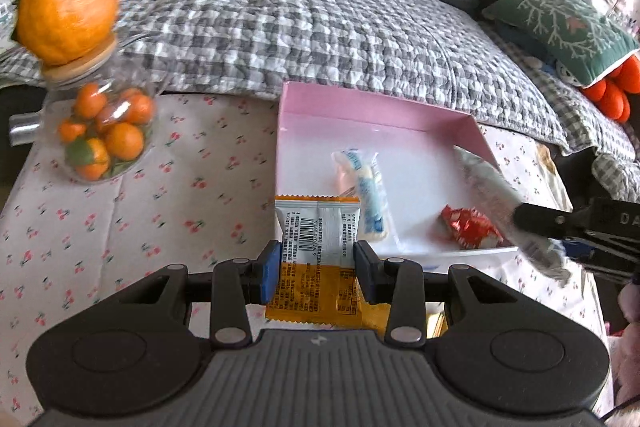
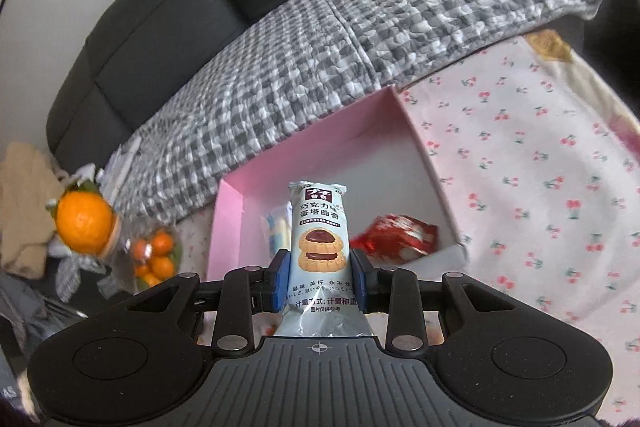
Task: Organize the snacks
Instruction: 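Place orange packet in box with left tool while right tool places cookie bar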
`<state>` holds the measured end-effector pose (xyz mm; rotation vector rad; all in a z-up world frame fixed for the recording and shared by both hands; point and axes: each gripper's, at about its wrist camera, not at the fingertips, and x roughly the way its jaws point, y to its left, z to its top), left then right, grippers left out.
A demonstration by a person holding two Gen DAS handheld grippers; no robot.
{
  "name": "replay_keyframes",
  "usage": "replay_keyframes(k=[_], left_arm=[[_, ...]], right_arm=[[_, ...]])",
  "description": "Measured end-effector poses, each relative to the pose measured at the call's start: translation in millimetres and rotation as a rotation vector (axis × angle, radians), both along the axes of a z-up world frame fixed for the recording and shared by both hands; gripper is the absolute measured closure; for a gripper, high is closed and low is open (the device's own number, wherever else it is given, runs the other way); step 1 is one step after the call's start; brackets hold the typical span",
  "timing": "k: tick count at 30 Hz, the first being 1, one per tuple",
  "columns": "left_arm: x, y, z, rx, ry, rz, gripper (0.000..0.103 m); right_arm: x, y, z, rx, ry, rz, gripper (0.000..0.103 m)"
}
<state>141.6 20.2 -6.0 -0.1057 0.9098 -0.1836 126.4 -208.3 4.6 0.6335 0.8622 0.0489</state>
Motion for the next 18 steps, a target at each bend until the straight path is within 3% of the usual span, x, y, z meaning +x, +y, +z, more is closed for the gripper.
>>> replay_keyframes(k=[7, 12, 18], left_arm=[[19, -23, -7, 0.112, -0.042, -0.034, 0.067], [39, -33, -18, 0.184, -0.051, -0.021, 0.067], [59, -44, -24, 0.237, -0.054, -0.026, 0.067]], right_arm=[[32, 14, -8, -0.069, -0.022, 0.023, 0.071], [46, 9, -30, -0.017, -0.004, 0.022, 0.071], [59, 9, -45, -0.032, -0.003, 0.021, 0.071]])
